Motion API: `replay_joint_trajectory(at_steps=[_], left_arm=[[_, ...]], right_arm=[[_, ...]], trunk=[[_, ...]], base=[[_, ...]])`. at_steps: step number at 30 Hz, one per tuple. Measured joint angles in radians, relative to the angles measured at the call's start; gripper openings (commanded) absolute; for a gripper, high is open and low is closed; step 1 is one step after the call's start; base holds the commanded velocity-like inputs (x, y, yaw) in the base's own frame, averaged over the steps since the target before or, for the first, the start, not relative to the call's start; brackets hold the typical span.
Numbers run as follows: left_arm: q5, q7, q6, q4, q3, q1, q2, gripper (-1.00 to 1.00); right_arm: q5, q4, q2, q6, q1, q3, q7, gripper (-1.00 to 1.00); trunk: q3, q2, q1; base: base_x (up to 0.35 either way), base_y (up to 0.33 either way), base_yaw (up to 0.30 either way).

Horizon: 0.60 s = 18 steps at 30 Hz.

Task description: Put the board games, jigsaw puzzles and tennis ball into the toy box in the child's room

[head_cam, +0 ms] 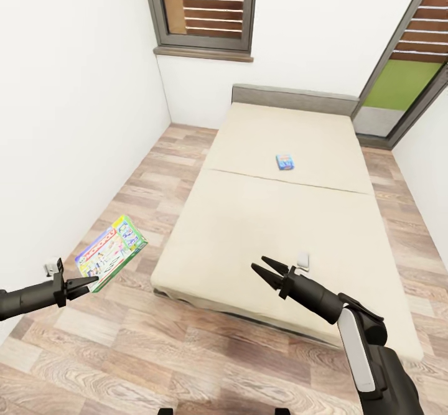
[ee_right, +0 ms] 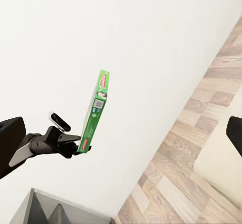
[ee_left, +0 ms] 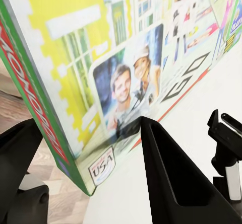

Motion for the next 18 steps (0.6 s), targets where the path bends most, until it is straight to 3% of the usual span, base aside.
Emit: replay_joint_trajectory(at_steps=[18], left_arm=[[0.000, 0.000, -0.002, 0.000, 0.001, 0.000, 0.000, -1.00]], right_arm=[[-0.006, 0.000, -0.007, -0.002, 0.000, -0.005, 0.000, 1.00]], trunk=[[0.030, 0.000, 0.000]], base=[[0.000, 0.000, 0.000]])
